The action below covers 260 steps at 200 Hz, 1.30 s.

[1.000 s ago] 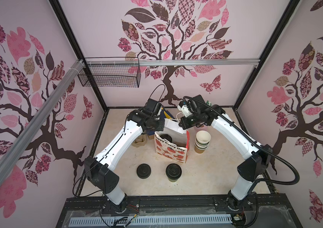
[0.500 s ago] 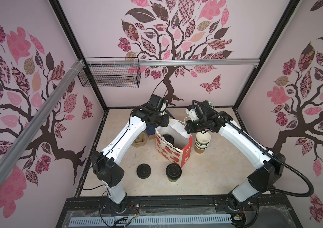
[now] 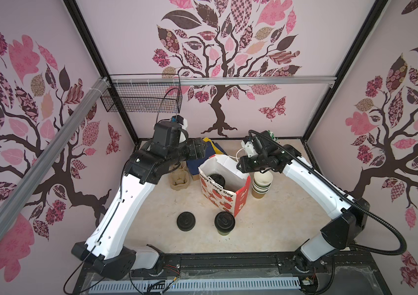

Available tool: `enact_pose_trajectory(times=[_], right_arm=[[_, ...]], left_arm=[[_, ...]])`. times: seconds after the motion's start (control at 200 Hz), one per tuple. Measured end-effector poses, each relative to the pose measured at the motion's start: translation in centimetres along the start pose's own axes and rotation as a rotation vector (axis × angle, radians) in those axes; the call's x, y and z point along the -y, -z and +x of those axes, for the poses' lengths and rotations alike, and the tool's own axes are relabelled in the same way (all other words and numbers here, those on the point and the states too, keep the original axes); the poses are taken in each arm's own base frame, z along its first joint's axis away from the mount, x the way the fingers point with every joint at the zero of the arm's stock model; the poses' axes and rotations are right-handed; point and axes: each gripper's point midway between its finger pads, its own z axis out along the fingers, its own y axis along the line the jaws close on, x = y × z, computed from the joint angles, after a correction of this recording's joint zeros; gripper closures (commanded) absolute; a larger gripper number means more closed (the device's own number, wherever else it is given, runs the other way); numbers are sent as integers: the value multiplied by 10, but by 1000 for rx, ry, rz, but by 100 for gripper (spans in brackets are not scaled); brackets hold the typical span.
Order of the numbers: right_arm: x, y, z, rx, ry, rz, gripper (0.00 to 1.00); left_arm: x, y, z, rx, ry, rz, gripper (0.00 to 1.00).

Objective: Pack the takeout coffee

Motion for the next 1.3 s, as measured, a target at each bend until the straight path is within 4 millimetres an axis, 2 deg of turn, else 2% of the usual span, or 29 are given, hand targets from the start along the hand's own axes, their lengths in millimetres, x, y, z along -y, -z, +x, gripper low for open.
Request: enact_pose_trajectory(times=[0.08,0.195,0.315,0.455,0.545,0.645,0.89,1.03,1.11,1.3], right_arm=[[-1,5,-4,15,12,1,42],[-8,24,-18,62,45,-13,41],[-19,59,-27,139,77,-50,40],[-41,102,-19,209,125,-111,41],[-73,122,4,207,199,-185,41],[-105,130,36,166,280,-265,42],[-143,127,121,48,463,-357,42],[-155,125,165,-6,563,-395,42],[-155,114,185,-47,598,-388,43],[-141,90,208,-112,608,-338,43]], left_arm=[[-9,11,16,-8,65,-4,19],[-26,13,47,-49,151,-36,19],[-46,13,80,-95,235,-85,19],[-61,15,108,-127,298,-107,19],[-69,19,124,-135,330,-116,19],[-79,25,140,-134,366,-126,19],[-98,29,163,-115,442,-166,18],[-108,31,168,-86,476,-192,17],[-112,32,171,-74,492,-201,17],[-119,34,174,-54,521,-218,16]])
